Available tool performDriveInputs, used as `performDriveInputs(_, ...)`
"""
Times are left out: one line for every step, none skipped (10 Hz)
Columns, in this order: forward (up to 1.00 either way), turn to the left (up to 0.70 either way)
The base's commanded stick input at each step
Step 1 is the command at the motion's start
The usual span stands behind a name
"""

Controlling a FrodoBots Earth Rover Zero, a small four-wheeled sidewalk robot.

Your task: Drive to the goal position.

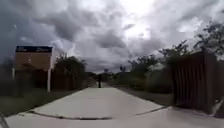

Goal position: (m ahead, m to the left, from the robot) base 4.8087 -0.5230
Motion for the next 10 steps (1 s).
performDriveInputs(0.85,0.0)
performDriveInputs(0.85,0.0)
performDriveInputs(0.85,0.0)
performDriveInputs(0.85,0.0)
performDriveInputs(0.85,0.0)
performDriveInputs(0.85,0.0)
performDriveInputs(0.85,0.0)
performDriveInputs(0.85,0.34)
performDriveInputs(0.85,0.34)
performDriveInputs(0.85,0.18)
